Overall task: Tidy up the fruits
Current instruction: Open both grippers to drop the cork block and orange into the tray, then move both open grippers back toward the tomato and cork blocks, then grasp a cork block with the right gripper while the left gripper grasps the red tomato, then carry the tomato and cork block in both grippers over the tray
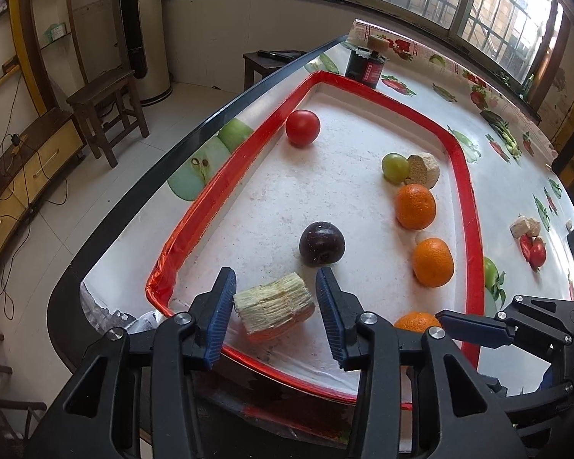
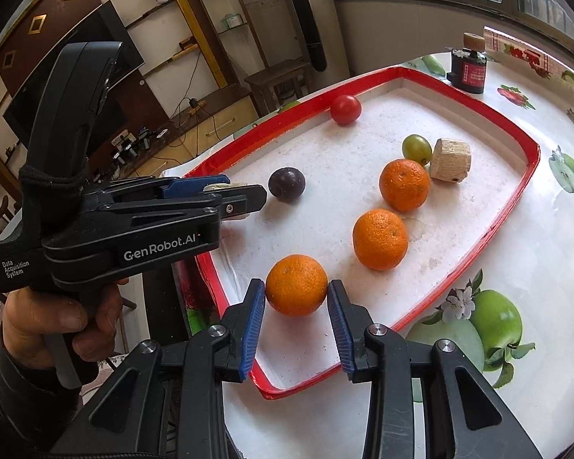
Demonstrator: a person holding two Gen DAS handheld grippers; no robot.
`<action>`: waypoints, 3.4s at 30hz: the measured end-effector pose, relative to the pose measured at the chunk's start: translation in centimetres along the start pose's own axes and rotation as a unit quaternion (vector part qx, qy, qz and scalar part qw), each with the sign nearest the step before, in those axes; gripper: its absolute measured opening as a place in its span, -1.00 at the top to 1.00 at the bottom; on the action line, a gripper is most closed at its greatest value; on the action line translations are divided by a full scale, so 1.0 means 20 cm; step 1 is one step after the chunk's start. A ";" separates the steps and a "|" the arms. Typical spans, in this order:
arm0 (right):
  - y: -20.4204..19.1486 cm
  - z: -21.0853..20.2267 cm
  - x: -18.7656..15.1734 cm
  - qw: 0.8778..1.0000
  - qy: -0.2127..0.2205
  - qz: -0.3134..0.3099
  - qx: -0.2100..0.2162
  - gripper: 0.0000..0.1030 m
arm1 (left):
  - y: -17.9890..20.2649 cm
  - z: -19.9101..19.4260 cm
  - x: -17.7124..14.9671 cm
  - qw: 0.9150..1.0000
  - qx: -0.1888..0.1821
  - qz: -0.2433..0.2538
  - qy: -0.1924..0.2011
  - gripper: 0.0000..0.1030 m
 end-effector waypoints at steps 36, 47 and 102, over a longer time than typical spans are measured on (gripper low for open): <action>0.76 -0.71 -0.66 0.972 0.102 0.191 -0.094 -0.04 | 0.79 -0.21 -0.10 0.989 -0.092 0.112 0.014 -0.18; 1.16 -0.79 -0.67 0.953 0.110 0.251 -0.130 0.29 | 1.15 -0.12 -0.14 0.977 -0.129 0.166 -0.017 -0.18; 0.92 -0.80 -0.59 0.961 0.143 0.222 -0.088 0.63 | 1.11 -0.08 -0.12 0.985 -0.116 0.124 0.011 0.43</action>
Point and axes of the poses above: each gripper's, at about its wrist camera, not at the fingertips, and z roughly the way its jaws point, y to its right, x to its top, the point moved 2 cm from there along z, roughly the way its jaws point, and after that the axes turned 6 degrees about -y, right-handed, at the moved point
